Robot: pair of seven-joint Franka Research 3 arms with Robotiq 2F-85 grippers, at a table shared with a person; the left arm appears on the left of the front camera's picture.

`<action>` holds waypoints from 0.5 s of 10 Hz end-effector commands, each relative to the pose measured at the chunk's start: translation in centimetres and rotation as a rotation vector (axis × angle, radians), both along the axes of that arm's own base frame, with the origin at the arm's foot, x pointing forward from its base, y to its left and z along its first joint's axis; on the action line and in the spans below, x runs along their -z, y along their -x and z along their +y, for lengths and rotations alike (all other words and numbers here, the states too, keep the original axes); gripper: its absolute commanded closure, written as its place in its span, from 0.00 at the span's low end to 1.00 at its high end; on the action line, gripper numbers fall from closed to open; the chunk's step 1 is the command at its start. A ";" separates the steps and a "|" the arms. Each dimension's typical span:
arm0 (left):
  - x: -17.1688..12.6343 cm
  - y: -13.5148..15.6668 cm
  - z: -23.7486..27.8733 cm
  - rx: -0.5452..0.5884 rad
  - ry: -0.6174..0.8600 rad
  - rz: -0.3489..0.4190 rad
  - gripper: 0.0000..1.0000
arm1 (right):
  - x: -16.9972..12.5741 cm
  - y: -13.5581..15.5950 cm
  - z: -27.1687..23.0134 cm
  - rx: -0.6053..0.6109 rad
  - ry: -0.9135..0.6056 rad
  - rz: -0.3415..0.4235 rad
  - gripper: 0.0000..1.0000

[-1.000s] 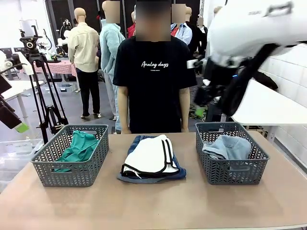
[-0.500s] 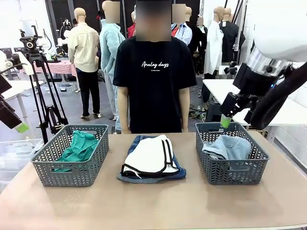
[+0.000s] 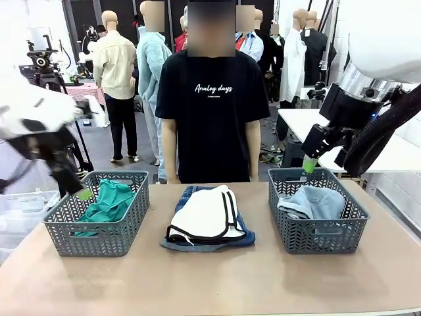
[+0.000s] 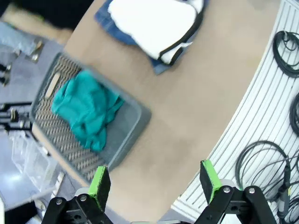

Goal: Sort the tops and bottoms.
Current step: Lift clothes from the center of the table with your left hand.

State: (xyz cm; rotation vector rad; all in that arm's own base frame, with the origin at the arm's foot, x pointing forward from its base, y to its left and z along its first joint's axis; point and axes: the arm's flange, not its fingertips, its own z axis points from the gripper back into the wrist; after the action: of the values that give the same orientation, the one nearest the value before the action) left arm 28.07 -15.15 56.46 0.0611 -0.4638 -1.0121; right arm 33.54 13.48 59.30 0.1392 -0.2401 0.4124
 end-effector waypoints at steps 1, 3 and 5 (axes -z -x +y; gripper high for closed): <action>2.2 -3.5 -3.8 0.014 0.050 0.007 0.00 | 0.0 0.0 -0.1 -0.001 0.011 0.001 0.00; 4.6 -5.0 -6.6 -0.003 0.049 0.003 0.00 | 0.0 0.0 -0.1 -0.001 0.011 0.001 0.00; 4.5 -3.9 -5.8 0.032 0.035 0.006 0.00 | 0.0 0.0 -0.1 -0.001 0.011 0.001 0.00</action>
State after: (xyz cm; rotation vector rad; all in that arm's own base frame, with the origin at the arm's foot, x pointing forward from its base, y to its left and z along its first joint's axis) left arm 33.13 -21.59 50.91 0.0236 -0.4677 -1.0343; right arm 33.55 13.48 59.29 0.1389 -0.2398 0.4125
